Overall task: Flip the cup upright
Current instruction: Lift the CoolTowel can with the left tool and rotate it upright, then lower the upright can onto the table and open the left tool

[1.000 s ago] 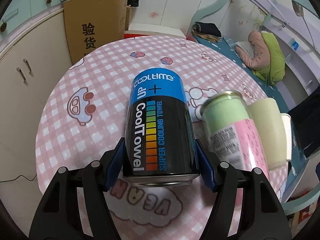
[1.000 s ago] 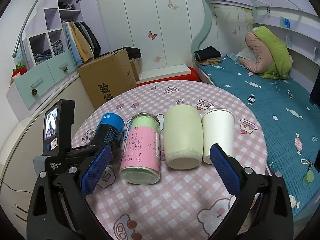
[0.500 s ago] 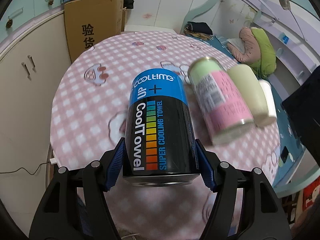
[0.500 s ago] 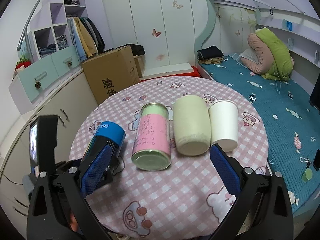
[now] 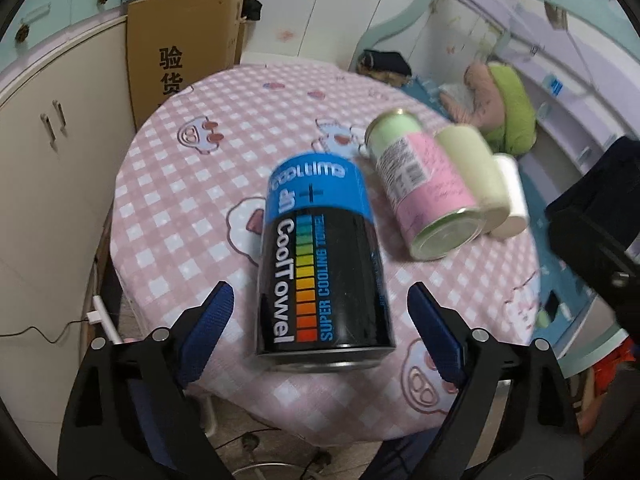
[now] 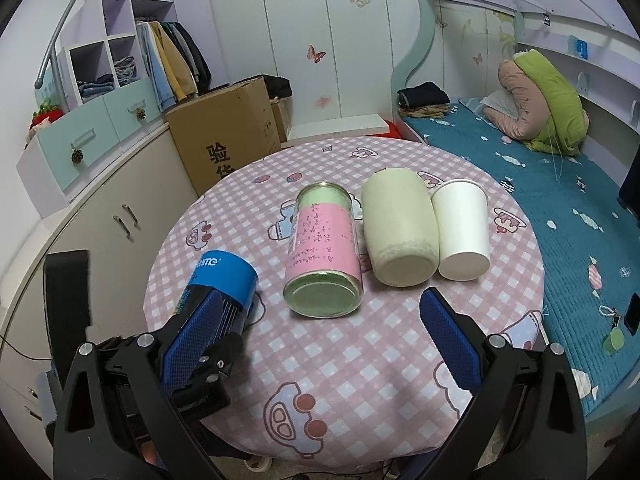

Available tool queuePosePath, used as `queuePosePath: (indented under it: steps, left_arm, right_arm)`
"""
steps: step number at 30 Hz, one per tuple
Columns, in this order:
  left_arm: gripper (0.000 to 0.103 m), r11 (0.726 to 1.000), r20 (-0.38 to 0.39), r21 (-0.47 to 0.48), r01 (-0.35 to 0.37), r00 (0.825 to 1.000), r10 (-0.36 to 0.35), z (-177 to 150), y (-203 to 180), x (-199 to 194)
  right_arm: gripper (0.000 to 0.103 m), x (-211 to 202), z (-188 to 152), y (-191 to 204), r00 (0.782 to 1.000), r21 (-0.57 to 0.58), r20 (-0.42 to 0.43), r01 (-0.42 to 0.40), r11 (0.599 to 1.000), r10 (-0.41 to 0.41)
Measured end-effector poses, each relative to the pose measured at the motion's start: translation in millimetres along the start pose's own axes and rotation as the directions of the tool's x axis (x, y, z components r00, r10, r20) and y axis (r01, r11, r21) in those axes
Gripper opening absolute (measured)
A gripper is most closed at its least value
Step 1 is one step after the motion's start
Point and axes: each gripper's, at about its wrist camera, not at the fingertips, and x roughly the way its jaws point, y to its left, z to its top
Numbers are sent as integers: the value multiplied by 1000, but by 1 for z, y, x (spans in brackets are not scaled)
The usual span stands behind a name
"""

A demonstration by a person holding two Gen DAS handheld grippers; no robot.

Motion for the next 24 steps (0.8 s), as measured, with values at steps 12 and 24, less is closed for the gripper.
queuePosePath:
  steps: [12, 24]
  left_arm:
    - [91, 990, 109, -67, -121, 986, 128, 12, 64, -57]
    - [91, 984, 81, -77, -158, 983, 165, 16, 99, -45]
  right_arm:
    - [95, 41, 18, 43, 969, 37, -162, -182, 983, 185]
    - [95, 112, 13, 74, 907, 88, -359, -204, 975, 222]
